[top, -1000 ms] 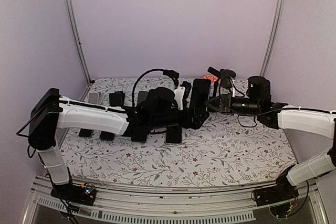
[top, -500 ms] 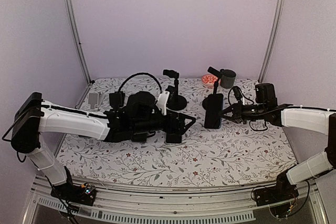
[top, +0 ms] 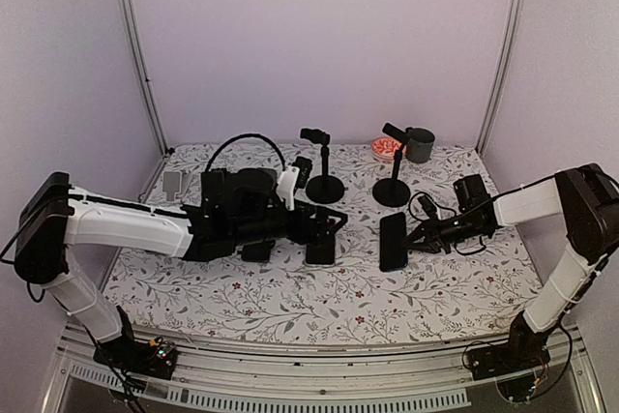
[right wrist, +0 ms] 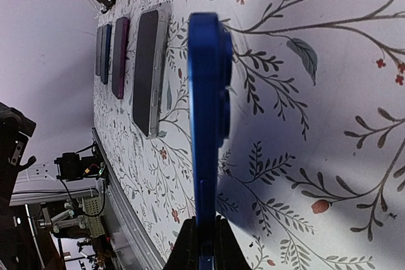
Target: Remove the phone from the phone stand
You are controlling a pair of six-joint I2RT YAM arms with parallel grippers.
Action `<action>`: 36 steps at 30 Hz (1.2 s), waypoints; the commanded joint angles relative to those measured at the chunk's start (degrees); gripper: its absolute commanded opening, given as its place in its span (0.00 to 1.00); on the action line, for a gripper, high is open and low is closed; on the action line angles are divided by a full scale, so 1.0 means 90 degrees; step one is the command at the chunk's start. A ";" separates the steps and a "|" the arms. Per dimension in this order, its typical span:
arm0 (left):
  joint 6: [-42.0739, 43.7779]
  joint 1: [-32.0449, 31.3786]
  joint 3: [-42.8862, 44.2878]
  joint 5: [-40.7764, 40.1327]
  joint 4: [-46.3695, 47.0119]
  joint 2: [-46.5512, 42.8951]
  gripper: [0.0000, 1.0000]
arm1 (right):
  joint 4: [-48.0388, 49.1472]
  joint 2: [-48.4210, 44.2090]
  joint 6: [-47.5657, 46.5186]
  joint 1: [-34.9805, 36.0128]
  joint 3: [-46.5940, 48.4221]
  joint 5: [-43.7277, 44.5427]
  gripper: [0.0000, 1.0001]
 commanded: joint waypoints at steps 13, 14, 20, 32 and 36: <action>-0.0054 0.0352 -0.0668 0.0108 0.0632 -0.0499 0.99 | -0.0317 0.1074 -0.0776 -0.0761 0.0687 -0.0574 0.13; -0.0066 0.0365 -0.0702 0.0129 0.0663 -0.0520 0.99 | -0.0321 0.1144 -0.0794 -0.0793 0.0733 -0.0603 0.14; -0.0134 0.0397 -0.0907 0.0102 0.0739 -0.0655 0.99 | -0.0367 0.1499 -0.0824 -0.0826 0.0965 -0.0425 0.22; -0.0114 0.0544 -0.0872 -0.0154 -0.0002 -0.0893 0.99 | -0.0608 0.0939 -0.0884 -0.0832 0.0932 0.0364 0.74; -0.0150 0.0735 -0.0725 -0.0106 -0.0543 -0.0949 0.99 | -0.0689 0.0397 -0.0894 -0.0854 0.0922 0.0665 0.97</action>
